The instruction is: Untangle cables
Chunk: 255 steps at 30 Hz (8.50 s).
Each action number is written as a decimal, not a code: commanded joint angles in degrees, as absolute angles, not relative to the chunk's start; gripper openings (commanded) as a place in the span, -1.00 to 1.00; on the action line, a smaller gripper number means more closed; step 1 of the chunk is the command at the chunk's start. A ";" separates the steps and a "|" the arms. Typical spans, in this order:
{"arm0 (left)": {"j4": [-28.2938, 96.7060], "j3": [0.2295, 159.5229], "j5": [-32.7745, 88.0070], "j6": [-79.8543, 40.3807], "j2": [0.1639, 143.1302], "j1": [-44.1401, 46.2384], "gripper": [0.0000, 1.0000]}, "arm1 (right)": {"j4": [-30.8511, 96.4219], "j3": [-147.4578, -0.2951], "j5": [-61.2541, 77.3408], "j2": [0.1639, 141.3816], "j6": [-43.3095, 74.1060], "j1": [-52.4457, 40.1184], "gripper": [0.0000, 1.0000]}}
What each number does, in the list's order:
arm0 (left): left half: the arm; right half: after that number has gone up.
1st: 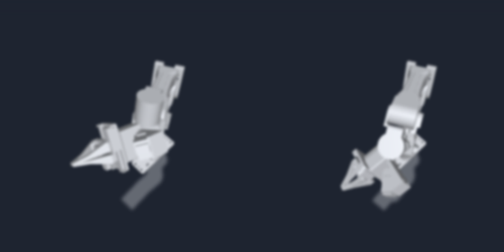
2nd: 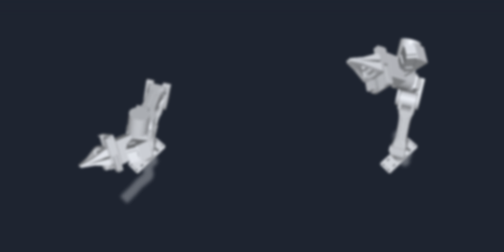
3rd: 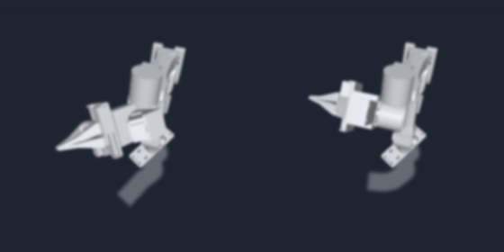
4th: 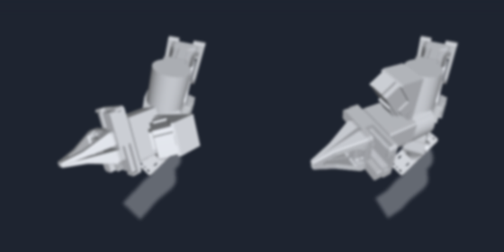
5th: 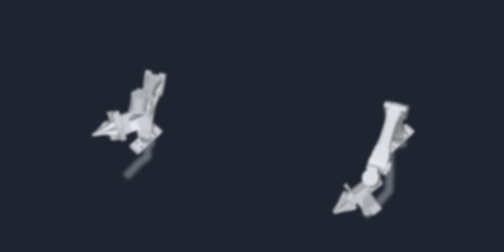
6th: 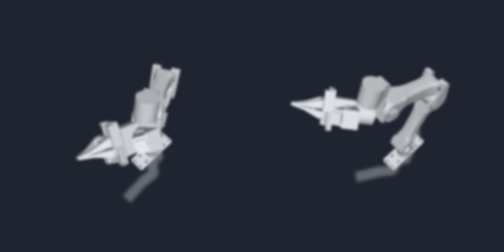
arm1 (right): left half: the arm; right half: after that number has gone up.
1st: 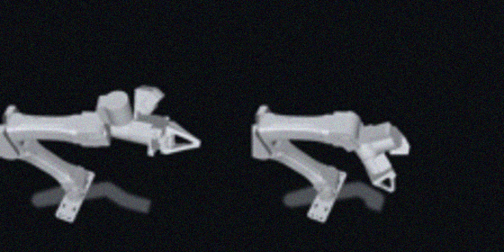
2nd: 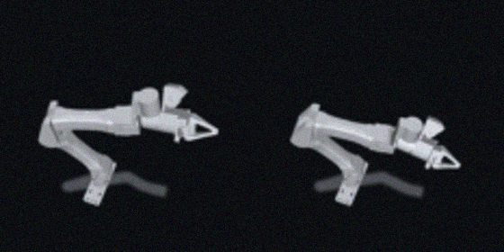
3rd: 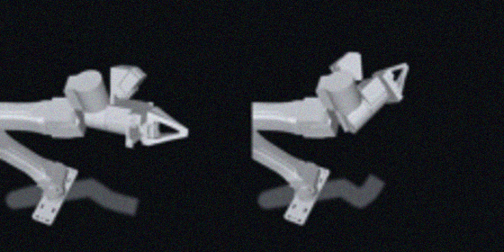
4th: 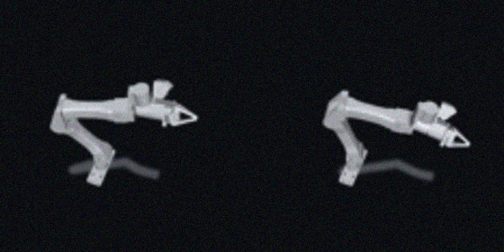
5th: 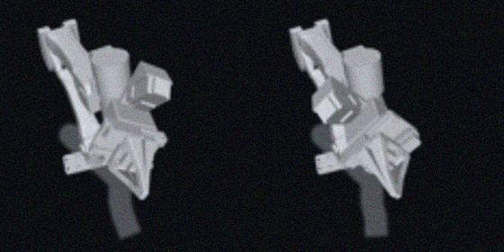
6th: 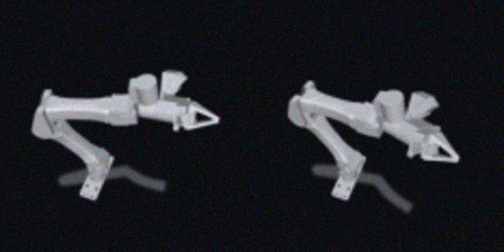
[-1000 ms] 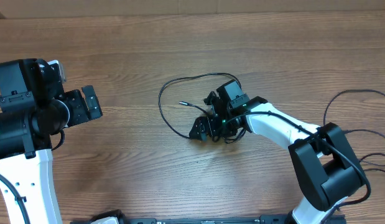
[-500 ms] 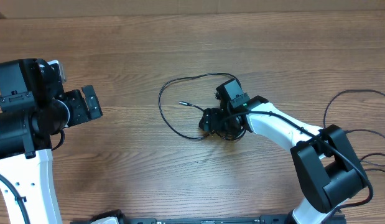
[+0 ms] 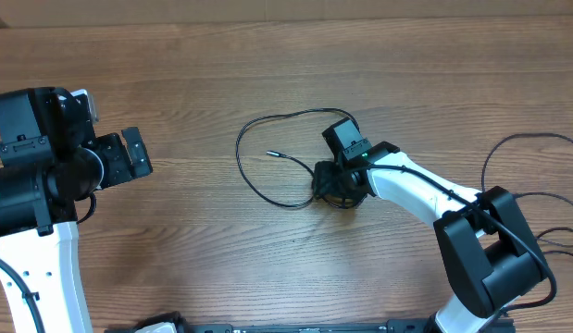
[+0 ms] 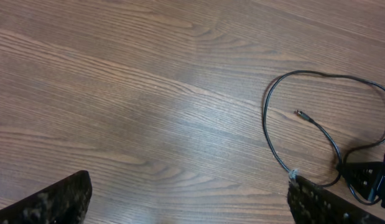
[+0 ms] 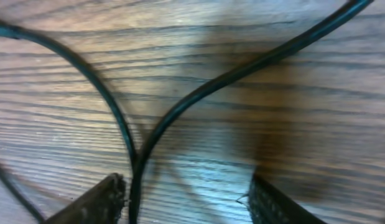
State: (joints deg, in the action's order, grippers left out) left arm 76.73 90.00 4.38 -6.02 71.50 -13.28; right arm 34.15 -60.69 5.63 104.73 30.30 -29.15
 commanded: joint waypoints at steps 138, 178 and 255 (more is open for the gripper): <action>76.62 90.48 4.05 -6.00 70.87 -13.58 1.00 | 77.03 -111.46 7.18 98.32 14.50 1.39 1.00; 76.97 90.48 4.03 -6.00 69.87 -13.32 0.99 | 77.28 -111.46 7.18 98.32 14.52 -0.69 1.00; 4.54 0.36 -0.56 -13.69 0.25 1.43 1.00 | 77.28 -111.46 7.18 98.32 14.52 -0.69 1.00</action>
State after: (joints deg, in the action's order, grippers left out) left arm 4.51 0.47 -1.26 -14.76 0.86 1.15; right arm 77.58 -110.74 7.25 99.07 14.92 -0.56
